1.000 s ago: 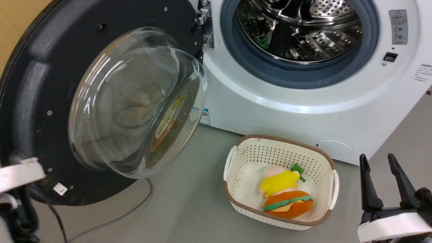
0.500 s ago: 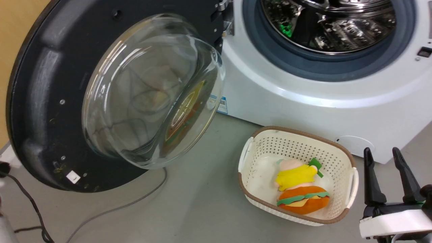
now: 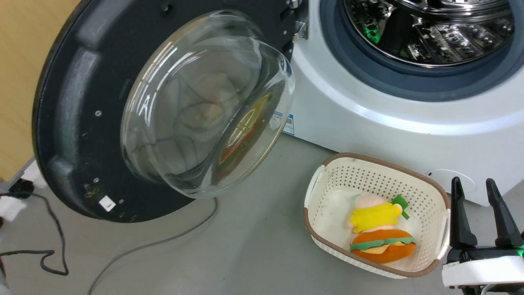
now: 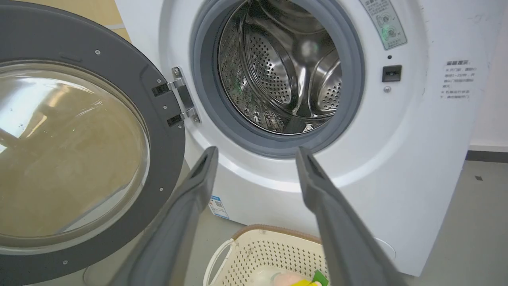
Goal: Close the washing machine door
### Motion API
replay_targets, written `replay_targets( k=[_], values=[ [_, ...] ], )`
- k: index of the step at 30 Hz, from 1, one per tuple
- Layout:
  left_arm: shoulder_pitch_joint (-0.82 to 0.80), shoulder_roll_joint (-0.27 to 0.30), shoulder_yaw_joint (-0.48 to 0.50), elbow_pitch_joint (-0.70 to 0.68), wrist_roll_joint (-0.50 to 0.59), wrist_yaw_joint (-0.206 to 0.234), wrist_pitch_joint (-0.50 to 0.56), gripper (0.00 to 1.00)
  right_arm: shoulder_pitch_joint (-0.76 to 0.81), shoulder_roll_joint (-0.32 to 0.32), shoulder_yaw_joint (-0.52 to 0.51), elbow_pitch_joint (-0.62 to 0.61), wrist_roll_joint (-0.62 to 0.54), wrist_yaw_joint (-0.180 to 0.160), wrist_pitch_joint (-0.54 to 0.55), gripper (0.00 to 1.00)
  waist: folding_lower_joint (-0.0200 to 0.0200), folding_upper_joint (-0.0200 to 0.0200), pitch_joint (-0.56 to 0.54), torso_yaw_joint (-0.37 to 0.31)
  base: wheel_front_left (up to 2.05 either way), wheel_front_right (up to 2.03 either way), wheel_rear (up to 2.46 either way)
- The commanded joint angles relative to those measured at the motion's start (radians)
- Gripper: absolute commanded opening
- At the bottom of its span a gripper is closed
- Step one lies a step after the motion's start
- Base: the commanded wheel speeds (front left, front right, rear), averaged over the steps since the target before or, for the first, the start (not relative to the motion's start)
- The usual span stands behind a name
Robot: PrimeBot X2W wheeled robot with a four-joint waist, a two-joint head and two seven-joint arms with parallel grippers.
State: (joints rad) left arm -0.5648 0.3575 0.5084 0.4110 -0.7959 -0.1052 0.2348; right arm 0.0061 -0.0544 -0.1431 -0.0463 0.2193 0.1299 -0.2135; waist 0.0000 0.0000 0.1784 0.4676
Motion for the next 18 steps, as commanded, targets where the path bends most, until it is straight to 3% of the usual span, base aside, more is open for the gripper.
replay_targets(
  k=[1, 12, 18],
  values=[
    [-0.025, 0.016, -0.013, 0.016, -0.056, -0.006, 0.056, 0.0, -0.002, 0.003, -0.004, 0.001, 0.01, 0.001, -0.011, 1.0, 0.0, 0.0, 0.001, 0.01, 0.0, 0.0, 0.0],
    [-0.01, 0.061, -0.163, 0.034, -0.312, -0.018, 0.323, 0.0, -0.005, 0.004, -0.015, 0.004, 0.038, 0.001, -0.034, 1.0, 0.0, 0.0, 0.011, 0.056, 0.0, 0.0, 0.0],
    [0.006, 0.082, -0.222, 0.036, -0.422, -0.024, 0.419, 0.0, -0.004, 0.004, -0.025, 0.002, 0.052, 0.001, -0.045, 1.0, 0.0, 0.0, 0.012, 0.075, 0.0, 0.0, 0.0]
  ],
)
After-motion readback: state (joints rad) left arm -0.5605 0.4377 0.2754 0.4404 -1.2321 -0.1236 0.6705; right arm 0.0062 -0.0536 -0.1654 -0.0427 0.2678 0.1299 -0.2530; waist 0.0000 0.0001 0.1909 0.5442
